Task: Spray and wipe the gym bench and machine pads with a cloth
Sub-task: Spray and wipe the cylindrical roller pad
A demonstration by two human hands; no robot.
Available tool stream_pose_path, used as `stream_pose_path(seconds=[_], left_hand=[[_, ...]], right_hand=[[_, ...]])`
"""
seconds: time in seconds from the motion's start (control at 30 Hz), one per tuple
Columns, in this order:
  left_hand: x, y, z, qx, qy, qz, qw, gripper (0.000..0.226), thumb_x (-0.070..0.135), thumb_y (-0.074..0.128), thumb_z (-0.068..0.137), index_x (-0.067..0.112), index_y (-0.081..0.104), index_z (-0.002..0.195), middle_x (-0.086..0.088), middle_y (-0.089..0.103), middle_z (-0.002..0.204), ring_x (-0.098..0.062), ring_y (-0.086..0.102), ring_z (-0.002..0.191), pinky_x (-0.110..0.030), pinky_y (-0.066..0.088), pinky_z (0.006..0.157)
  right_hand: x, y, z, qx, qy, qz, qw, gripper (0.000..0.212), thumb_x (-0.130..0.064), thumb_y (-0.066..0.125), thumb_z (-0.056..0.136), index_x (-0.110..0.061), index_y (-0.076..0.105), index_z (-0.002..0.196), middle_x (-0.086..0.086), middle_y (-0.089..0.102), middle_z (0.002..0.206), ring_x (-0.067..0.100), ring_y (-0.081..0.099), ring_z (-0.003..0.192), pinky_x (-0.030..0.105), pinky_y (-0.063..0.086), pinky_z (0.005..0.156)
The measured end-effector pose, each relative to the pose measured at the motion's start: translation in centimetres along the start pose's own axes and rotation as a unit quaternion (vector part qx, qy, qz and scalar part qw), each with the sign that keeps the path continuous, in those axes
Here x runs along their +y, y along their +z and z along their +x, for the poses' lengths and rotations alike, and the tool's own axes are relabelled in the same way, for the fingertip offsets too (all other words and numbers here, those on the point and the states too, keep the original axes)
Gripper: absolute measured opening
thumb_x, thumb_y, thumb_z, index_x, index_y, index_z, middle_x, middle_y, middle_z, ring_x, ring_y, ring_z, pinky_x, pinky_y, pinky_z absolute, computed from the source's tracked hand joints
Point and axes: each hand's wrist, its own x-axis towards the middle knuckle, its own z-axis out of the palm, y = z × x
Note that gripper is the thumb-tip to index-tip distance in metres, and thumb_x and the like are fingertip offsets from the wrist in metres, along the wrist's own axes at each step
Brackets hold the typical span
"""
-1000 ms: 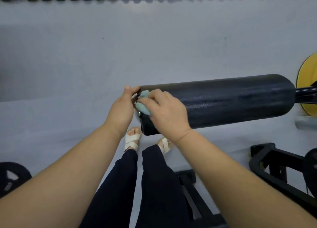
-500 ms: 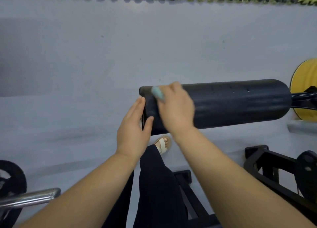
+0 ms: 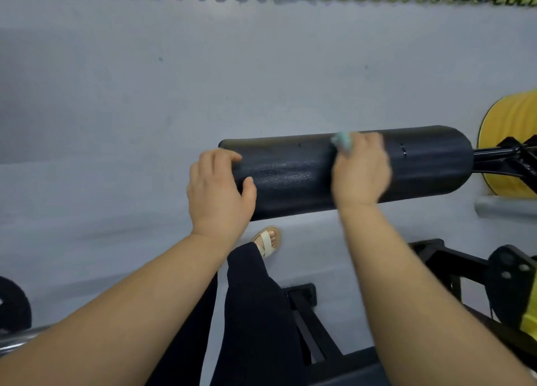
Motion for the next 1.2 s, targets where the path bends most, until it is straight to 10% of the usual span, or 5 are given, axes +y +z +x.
stream_pose_path(seconds=[0.3,0.53,0.63,0.9,1.2], left_hand=[[1.5,1.2,-0.2,0.003,0.067,0.118,0.991,0.039,0.021,0.047,0.070,0.013,0.063,0.105,-0.007,0.057,0.117,-0.035,0.047,0.109,-0.044,0.037,0.085],[6.3,3.7,0.5,-0.110,0.155,0.163,0.968,0.048,0.029,0.054,0.082,0.018,0.050,0.128,-0.009,0.038,0.142,-0.030,0.030,0.132,-0.043,0.020,0.106],[7.4,4.9,2.0,-0.154,0.171,0.194,0.953,0.064,0.045,0.053,0.087,0.023,0.030,0.142,-0.004,0.018,0.151,-0.025,0.012,0.140,-0.038,0.008,0.113],[8.5,5.5,4.2,-0.192,0.181,0.241,0.934,0.085,0.065,0.065,0.067,0.029,0.034,0.137,0.001,0.036,0.137,-0.023,0.034,0.126,-0.039,0.028,0.101],[10.7,6.9,4.4,-0.208,0.112,0.284,0.929,0.093,0.081,0.056,0.061,0.029,0.032,0.135,-0.003,0.035,0.133,-0.027,0.032,0.122,-0.045,0.031,0.096]], right_hand=[[0.1,0.6,-2.1,0.010,-0.332,0.072,0.941,0.022,-0.014,0.058,0.074,-0.013,0.070,0.092,0.008,0.063,0.084,0.026,0.054,0.061,0.026,0.041,0.045],[12.6,-1.6,6.8,0.019,0.086,0.023,0.996,0.031,-0.030,0.050,0.095,-0.012,0.062,0.118,0.012,0.048,0.125,0.034,0.051,0.105,0.031,0.033,0.073],[11.0,-1.2,6.8,0.040,0.138,0.021,0.989,0.031,-0.034,0.047,0.096,-0.013,0.063,0.112,0.012,0.050,0.123,0.036,0.054,0.104,0.037,0.038,0.078],[5.6,0.0,0.8,0.000,-0.271,0.104,0.957,0.020,-0.012,0.058,0.076,-0.010,0.070,0.092,0.009,0.062,0.085,0.029,0.055,0.062,0.030,0.046,0.047],[14.3,-0.9,7.6,0.067,0.160,0.048,0.984,0.028,-0.025,0.049,0.094,-0.018,0.060,0.119,0.011,0.049,0.124,0.033,0.053,0.102,0.037,0.038,0.077]])
